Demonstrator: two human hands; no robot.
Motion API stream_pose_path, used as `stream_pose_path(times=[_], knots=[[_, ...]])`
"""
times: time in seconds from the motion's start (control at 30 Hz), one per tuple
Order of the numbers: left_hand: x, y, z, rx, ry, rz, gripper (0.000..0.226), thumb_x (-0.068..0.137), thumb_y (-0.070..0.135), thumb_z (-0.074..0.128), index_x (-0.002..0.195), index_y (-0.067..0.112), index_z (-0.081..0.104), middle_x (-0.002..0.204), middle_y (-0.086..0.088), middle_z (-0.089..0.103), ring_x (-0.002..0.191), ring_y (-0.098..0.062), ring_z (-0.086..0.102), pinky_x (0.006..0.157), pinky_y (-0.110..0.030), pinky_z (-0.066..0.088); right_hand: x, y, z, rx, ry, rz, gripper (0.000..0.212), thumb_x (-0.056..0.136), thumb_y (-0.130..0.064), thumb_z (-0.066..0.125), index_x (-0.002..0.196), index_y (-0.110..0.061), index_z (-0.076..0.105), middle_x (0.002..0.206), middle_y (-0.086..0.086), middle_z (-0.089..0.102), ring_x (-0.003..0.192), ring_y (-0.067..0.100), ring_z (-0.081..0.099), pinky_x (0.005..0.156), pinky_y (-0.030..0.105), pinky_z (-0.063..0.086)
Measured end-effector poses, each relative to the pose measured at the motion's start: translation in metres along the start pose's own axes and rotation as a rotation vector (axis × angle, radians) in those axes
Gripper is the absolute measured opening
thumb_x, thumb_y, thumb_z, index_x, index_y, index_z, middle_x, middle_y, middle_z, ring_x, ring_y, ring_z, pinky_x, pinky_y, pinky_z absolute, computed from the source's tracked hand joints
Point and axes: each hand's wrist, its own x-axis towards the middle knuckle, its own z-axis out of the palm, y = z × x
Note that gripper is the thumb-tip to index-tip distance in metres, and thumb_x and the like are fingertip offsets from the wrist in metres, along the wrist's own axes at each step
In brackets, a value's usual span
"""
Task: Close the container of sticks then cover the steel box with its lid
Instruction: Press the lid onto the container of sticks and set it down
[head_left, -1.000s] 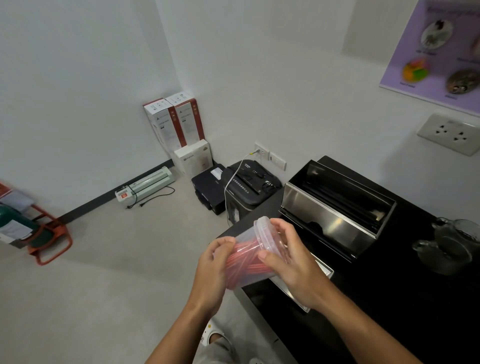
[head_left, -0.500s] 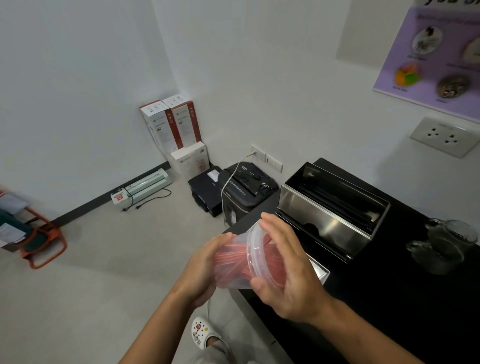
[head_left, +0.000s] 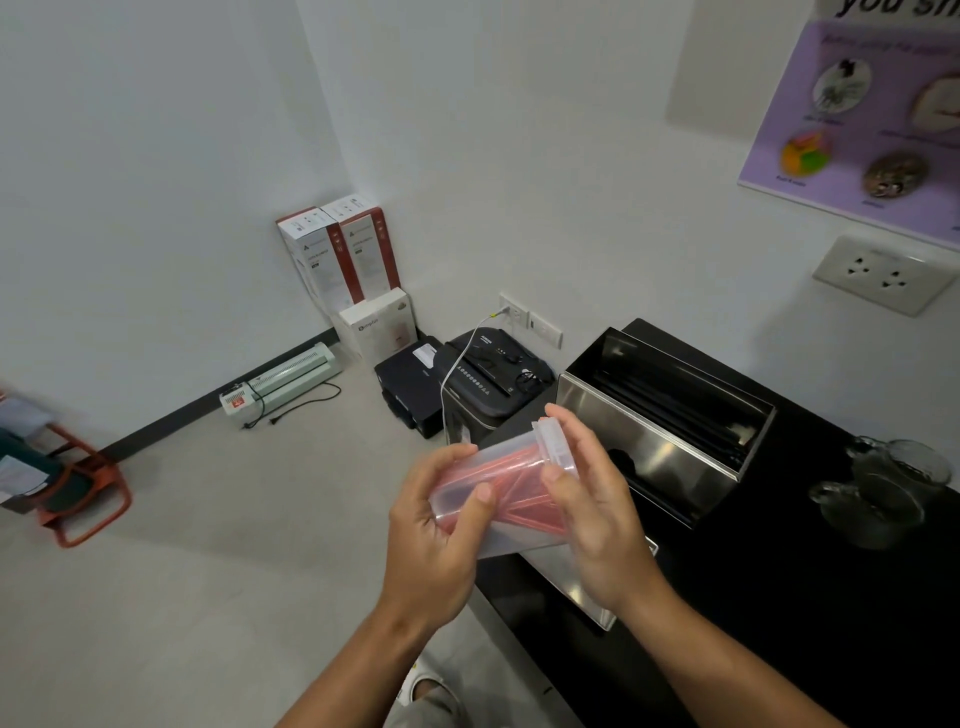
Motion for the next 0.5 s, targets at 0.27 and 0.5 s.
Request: stream_pose_path(times=[0.27, 0.5], knots=[[0.013, 0.013, -0.004, -0.303, -0.095, -0.486, 0.061, 0.085, 0.068, 0.06, 0.122, 0.021, 0.073, 0.125, -0.016, 0.074, 0.122, -0.044, 0.067, 0.108, -0.069, 0.047, 0.003, -0.016, -0.011, -0.364, -0.047, -0.271, 0.071, 0.085, -0.04, 0.067, 0.149, -0.013, 0.05, 0.152, 0.006, 0.051, 0.145, 0.019, 0.049, 0.116, 0.035, 0.043], [0.01, 0.025, 0.01, -0.236, 0.101, -0.371, 0.058, 0.08, 0.059, 0.07, 0.106, 0.008, 0.074, 0.103, -0.026, 0.076, 0.098, -0.05, 0.073, 0.095, -0.065, 0.056, 0.005, -0.017, -0.002, -0.369, -0.062, -0.339, 0.072, 0.086, -0.04, 0.063, 0.151, -0.014, 0.047, 0.155, 0.01, 0.047, 0.148, 0.018, 0.045, 0.116, 0.027, 0.038]])
